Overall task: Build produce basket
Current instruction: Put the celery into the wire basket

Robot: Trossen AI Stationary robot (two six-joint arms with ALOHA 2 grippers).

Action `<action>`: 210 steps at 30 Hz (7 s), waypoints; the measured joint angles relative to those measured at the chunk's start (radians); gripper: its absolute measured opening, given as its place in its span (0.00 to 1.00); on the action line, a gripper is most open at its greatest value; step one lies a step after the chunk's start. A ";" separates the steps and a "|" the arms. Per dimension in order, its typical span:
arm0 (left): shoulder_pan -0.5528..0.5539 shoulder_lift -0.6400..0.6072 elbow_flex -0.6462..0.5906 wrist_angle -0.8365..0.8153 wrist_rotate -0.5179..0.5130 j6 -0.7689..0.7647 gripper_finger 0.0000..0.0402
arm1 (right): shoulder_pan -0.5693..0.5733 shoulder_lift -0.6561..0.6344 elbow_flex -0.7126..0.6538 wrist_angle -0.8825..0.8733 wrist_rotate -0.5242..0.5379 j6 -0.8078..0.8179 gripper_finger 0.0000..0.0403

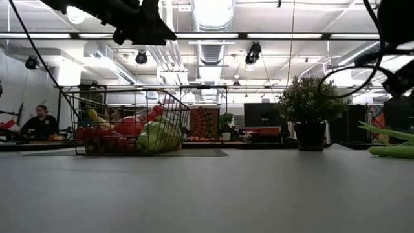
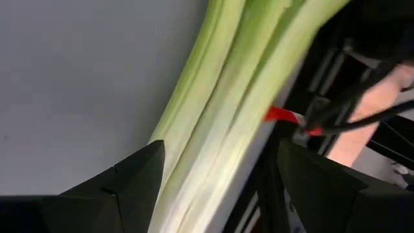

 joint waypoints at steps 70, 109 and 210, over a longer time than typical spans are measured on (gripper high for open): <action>-0.404 0.415 -0.143 0.802 0.215 -0.010 0.90 | -0.322 0.198 -0.198 2.376 0.088 -1.932 0.09; -0.349 0.532 -0.012 0.822 0.266 0.026 0.79 | -0.351 0.199 -0.091 2.122 0.324 -1.822 0.09; 0.205 0.254 0.404 -0.792 0.036 -0.082 0.50 | -0.357 -0.159 -0.098 1.414 0.692 -1.597 0.61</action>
